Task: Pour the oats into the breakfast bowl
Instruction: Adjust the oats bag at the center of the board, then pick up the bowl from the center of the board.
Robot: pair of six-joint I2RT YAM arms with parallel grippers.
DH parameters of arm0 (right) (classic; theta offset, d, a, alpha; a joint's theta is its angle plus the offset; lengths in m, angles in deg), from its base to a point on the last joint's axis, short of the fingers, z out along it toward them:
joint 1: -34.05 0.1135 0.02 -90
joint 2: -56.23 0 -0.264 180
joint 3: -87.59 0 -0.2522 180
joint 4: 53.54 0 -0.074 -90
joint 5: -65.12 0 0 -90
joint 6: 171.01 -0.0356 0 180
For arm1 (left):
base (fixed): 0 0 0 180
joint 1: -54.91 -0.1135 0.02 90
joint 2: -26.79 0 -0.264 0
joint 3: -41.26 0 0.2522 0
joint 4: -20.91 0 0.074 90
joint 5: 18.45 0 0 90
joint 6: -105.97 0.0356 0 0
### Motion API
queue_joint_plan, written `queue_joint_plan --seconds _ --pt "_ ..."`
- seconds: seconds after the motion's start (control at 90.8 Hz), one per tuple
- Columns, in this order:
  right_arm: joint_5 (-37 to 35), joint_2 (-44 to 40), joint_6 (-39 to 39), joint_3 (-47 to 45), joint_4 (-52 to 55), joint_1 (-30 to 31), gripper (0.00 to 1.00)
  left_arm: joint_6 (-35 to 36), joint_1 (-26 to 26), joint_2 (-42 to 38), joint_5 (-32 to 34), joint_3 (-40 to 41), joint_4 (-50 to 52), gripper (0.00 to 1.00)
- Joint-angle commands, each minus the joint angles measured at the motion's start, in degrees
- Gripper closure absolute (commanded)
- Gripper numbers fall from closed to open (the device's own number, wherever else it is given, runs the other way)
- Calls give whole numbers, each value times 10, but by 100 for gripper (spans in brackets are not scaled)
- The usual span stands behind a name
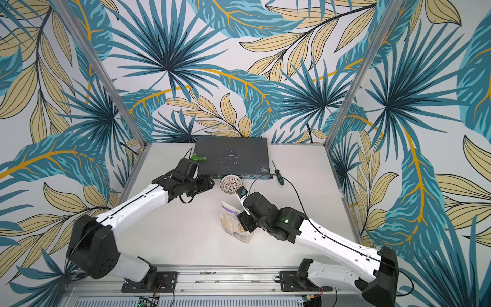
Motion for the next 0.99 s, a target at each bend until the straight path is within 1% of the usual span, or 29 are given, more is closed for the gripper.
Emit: queue_joint_plan --seconds 0.0,0.033,0.088,0.143,0.231,0.286,0.364,0.518,0.573,0.705,0.804,0.881,0.981 --pt "19 -15 -13 -14 -21 2 28 -8 21 70 20 -72 15 33" --pt "25 -20 -13 -16 -24 2 28 -10 25 94 21 -95 24 35" --pt "36 -27 -12 -20 -30 2 28 -14 28 130 17 -126 31 43" --pt "42 -34 -12 -23 -34 2 26 -20 29 161 17 -154 40 48" --pt "55 -50 -12 -28 -42 2 22 -23 30 198 24 -189 55 59" --pt "60 -62 -12 -32 -47 2 21 -22 31 215 28 -206 65 62" --pt "64 -80 -13 -36 -53 2 18 -21 32 228 40 -219 78 63" --pt "72 -108 -12 -45 -67 2 15 -20 34 228 66 -217 91 63" --pt "72 -115 -12 -49 -70 2 15 -23 34 224 74 -211 91 60" --pt "65 -118 -14 -54 -71 2 14 -26 34 207 63 -199 78 59" --pt "63 -118 -17 -55 -68 2 14 -29 36 202 78 -193 84 58" --pt "60 -119 -19 -57 -68 2 14 -31 36 209 87 -190 84 58" --pt "58 -120 -19 -59 -69 2 14 -31 36 227 79 -193 82 60"
